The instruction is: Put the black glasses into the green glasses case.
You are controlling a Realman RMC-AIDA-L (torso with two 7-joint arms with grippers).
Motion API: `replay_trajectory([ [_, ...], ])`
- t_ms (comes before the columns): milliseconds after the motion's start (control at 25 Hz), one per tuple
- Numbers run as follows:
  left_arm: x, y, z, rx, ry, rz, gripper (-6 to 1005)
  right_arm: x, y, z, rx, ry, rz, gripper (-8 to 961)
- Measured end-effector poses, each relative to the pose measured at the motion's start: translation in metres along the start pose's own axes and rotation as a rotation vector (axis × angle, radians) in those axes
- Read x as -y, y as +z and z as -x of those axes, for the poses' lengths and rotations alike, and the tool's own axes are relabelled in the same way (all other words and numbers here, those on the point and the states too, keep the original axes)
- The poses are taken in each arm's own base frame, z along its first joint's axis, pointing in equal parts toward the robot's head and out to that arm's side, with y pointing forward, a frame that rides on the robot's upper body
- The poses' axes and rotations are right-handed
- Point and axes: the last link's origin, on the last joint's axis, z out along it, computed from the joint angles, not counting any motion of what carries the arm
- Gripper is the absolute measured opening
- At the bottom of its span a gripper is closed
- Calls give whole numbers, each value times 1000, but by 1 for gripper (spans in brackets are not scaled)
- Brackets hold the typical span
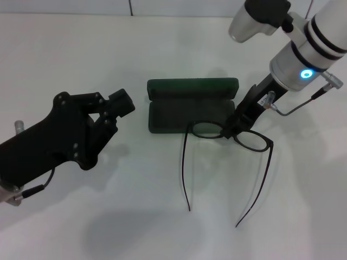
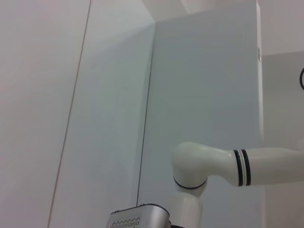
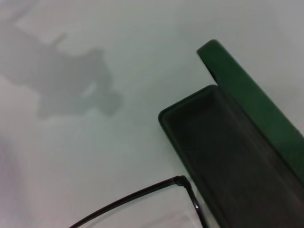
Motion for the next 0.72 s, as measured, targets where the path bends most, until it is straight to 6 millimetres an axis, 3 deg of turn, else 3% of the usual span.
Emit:
replay_trajectory([
  [600,-7,-5,3,-7,-22,1,42,-3,12,-5,-13,-32,-17,233],
  [720,-7,-5,3,-10,-23,5,42,-4,9,-7,3,-39,-18,164],
])
